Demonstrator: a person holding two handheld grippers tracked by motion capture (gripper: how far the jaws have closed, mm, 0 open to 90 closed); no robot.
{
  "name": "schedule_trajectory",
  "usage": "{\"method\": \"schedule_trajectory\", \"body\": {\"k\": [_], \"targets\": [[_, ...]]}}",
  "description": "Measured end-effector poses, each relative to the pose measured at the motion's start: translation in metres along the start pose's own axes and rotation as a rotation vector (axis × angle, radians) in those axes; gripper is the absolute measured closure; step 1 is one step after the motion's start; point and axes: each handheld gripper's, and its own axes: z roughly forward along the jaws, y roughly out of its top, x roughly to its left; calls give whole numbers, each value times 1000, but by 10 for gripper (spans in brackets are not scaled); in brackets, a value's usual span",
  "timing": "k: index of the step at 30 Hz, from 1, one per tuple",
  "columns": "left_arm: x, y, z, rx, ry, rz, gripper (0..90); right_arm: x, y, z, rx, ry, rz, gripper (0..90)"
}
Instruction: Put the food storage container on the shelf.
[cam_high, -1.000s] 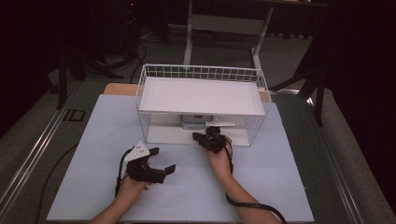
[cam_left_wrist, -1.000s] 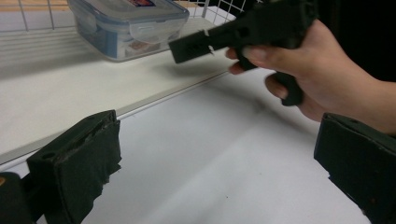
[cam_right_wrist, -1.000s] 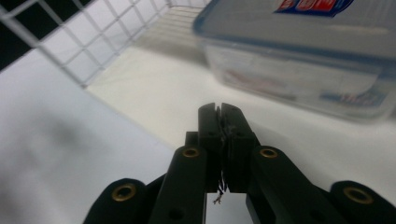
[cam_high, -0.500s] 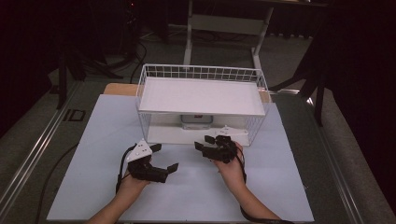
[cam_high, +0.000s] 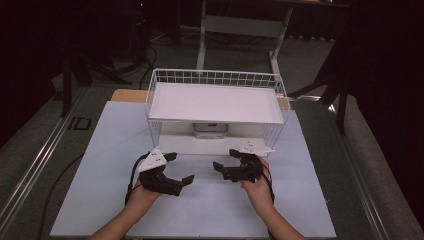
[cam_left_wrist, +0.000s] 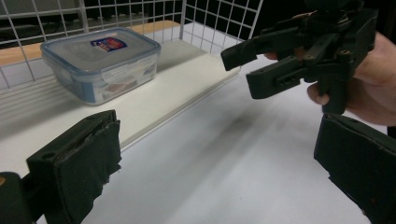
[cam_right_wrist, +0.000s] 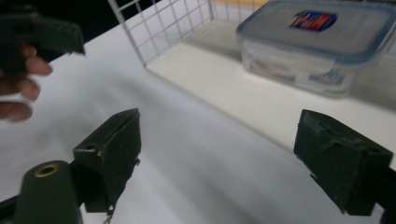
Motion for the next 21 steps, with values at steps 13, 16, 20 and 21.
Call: {"method": "schedule_trajectory", "body": {"k": [13, 16, 20, 21], "targets": [[-5, -8, -19, -4, -25, -4, 15, 11, -7, -22, -38, 33, -8, 183], [-5, -10, -26, -6, -24, -8, 15, 12, -13, -30, -28, 31, -29, 183], [-5, -16, -35, 2, -21, -5, 15, 10, -19, -39, -41, 42, -16, 183], [-5, -16, -35, 2, -21, -5, 15, 9, -20, -41, -45, 53, -13, 182]]}}
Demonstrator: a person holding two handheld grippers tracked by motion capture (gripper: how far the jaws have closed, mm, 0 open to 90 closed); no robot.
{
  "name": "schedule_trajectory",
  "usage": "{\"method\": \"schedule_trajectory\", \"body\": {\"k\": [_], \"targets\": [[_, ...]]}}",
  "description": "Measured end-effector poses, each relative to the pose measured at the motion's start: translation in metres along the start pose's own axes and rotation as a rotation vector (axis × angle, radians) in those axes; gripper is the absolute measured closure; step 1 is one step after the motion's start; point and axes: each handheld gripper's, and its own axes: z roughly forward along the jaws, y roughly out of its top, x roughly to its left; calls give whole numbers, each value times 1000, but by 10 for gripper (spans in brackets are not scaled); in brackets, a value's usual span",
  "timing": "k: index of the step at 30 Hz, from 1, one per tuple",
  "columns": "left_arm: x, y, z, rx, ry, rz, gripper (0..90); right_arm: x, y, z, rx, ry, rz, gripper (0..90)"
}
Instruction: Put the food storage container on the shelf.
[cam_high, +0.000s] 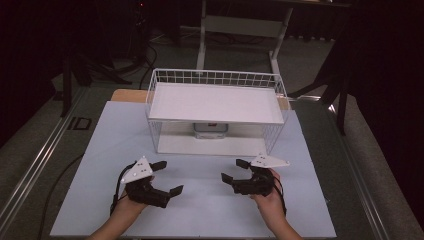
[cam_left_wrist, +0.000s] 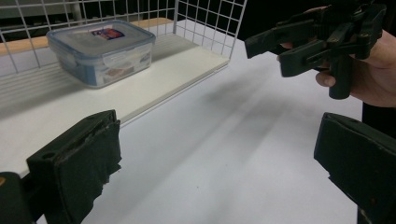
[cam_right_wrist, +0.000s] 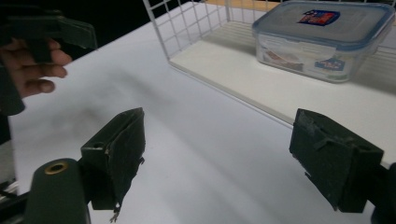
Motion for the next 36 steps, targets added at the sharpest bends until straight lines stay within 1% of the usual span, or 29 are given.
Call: {"method": "schedule_trajectory", "body": {"k": [1, 2, 3, 4, 5, 8, 9, 10, 11, 14, 15, 16, 18, 21, 24, 26, 30, 31, 32, 34, 35, 36], "targets": [[0, -2, -3, -1, 1, 2, 15, 0, -1, -2, 0, 7, -1, 179], [0, -2, -3, -1, 1, 2, 15, -1, -2, -4, 3, -5, -9, 179], [0, -3, -7, -2, 4, 4, 15, -1, -2, -5, 1, -8, -12, 179], [0, -3, -7, -2, 4, 4, 15, -1, -2, -5, 1, -8, -12, 179], [0, -5, -10, -5, 0, 0, 15, -1, -3, -9, 0, -4, -11, 178], [0, -7, -13, -3, 5, -1, 15, -1, -4, -14, -2, -3, -11, 178], [0, -8, -14, -5, 4, -3, 15, -1, -5, -18, -4, -2, -10, 174], [0, -10, -16, -4, 5, -1, 15, -1, -5, -18, -4, -2, -10, 174], [1, -13, -18, -7, 1, -7, 15, -2, -8, -22, -3, -2, -14, 174], [1, -15, -20, -7, 4, -11, 15, -2, -11, -28, -5, 0, -2, 173], [1, -18, -22, -11, 2, -19, 15, -1, -11, -30, -3, -2, -2, 173], [1, -18, -22, -11, 2, -19, 15, -1, -11, -30, -3, -2, -2, 173], [2, -19, -25, -7, 4, -17, 15, 0, -12, -37, -12, 0, -3, 173], [3, -21, -31, -22, 8, -12, 15, 1, -14, -44, -14, -1, -9, 173], [3, -24, -33, -16, 9, -15, 15, 1, -17, -48, -8, -7, -15, 173], [4, -29, -36, -13, 4, -34, 15, 0, -23, -51, 11, -16, -15, 173], [3, -33, -41, -27, 9, -27, 15, -3, -29, -58, 24, -25, -4, 173], [3, -33, -41, -27, 9, -27, 15, -3, -30, -60, 17, -21, -4, 173], [2, -33, -42, -26, 15, -23, 15, -4, -31, -62, 20, -23, -3, 173], [1, -33, -42, -26, 13, -20, 15, -4, -32, -63, 21, -23, -4, 172], [-1, -34, -42, -21, 12, -13, 15, -5, -33, -66, 21, -22, -2, 169], [-1, -34, -42, -21, 12, -13, 15, -5, -34, -68, 21, -28, -7, 169]]}}
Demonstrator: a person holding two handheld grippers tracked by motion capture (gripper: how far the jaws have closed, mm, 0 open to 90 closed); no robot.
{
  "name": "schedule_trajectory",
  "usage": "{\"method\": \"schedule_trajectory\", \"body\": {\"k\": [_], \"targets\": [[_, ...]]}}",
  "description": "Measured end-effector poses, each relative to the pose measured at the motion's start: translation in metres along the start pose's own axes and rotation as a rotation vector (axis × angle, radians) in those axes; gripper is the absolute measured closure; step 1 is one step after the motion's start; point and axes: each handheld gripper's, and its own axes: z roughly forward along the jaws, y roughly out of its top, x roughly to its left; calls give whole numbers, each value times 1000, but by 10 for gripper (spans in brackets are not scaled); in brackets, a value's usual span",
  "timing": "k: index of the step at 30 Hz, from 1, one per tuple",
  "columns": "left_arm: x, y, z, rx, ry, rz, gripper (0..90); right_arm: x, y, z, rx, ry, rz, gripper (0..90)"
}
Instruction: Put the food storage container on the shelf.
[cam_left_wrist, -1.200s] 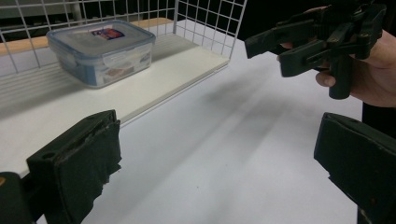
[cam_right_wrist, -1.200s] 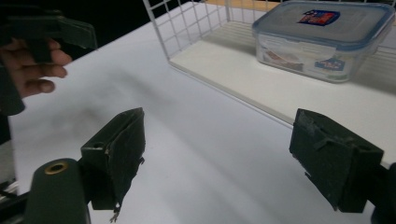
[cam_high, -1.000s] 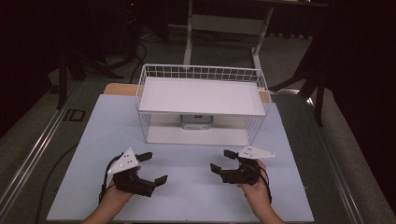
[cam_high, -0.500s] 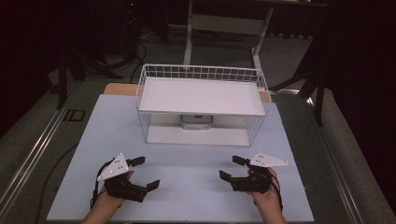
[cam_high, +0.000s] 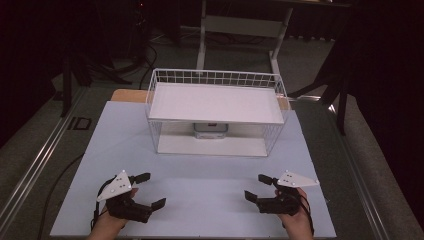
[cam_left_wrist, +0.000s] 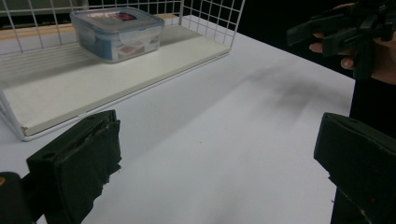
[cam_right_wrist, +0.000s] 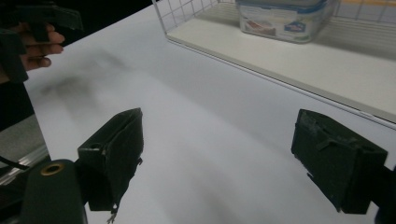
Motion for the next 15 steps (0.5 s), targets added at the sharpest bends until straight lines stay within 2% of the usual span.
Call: {"method": "schedule_trajectory", "body": {"k": [4, 7, 10, 13, 15], "targets": [[-4, -4, -1, -12, -12, -4, 15, 0, -4, -6, -9, 9, 7, 169], [-5, -5, 0, -12, -10, -2, 15, -4, -7, -11, -12, 12, -18, 169], [-5, -6, 0, -13, -11, -3, 15, -7, -9, -11, -15, 19, -12, 169], [-6, -8, 1, -6, -15, 2, 15, -9, -14, -5, 14, -2, -66, 168], [-5, -9, 2, -8, -10, 3, 15, -13, -17, -3, 14, 10, -53, 164]]}}
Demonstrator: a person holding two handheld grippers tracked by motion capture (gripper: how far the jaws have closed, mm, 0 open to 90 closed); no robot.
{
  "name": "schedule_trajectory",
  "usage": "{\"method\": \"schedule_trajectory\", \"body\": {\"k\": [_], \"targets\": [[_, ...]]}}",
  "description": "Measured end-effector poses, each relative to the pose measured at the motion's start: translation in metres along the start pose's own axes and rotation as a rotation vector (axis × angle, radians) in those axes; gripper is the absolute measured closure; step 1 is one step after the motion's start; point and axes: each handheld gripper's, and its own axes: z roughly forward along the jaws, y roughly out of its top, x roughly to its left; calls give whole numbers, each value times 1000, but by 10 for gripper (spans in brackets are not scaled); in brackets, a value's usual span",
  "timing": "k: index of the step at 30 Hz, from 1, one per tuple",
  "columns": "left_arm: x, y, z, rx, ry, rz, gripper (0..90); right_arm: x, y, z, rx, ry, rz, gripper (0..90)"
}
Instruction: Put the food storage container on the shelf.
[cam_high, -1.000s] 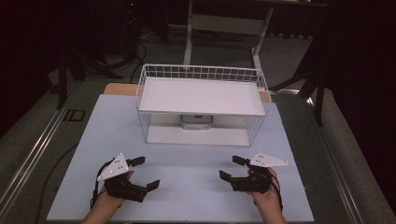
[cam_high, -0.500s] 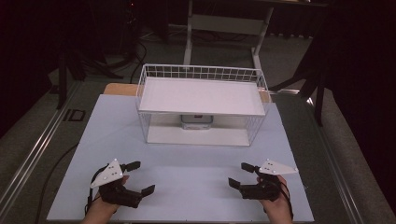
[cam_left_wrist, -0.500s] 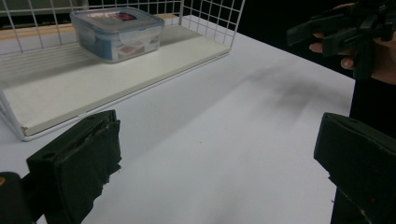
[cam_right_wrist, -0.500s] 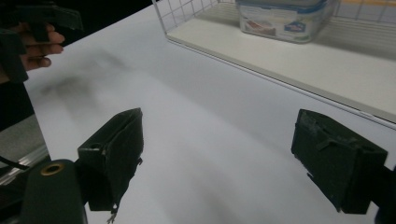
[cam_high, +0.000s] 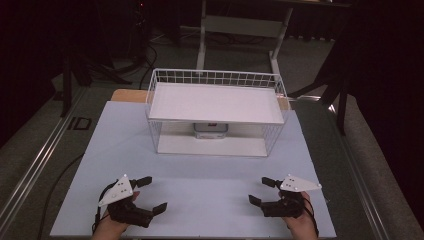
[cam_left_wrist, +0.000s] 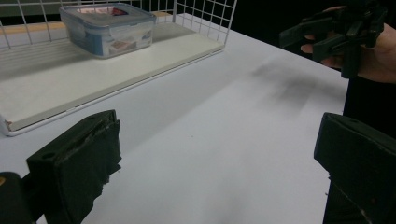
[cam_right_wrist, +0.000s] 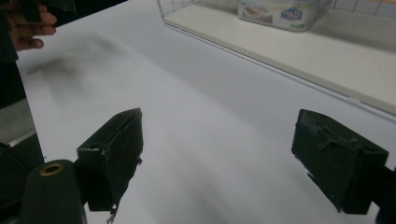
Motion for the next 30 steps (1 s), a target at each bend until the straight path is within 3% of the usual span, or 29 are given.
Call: {"method": "schedule_trajectory", "body": {"k": [5, 8, 11, 17, 22, 30], "targets": [[2, 0, -1, 2, 12, 27, 15, -4, -6, 5, 15, -1, 13, 164], [6, -2, -1, -14, 22, 30, 15, -4, -8, 11, 28, 3, -14, 164], [9, -1, -1, -57, 21, 8, 15, -2, -4, 12, -5, 20, -21, 164], [4, 0, 4, -56, 15, 57, 15, 4, 1, 14, -29, 37, -66, 163], [3, 0, 6, -61, 10, 87, 15, 1, 1, 13, -44, 45, -43, 163], [4, -2, 6, -51, 0, 72, 15, -2, 1, 11, -51, 39, -29, 163]]}}
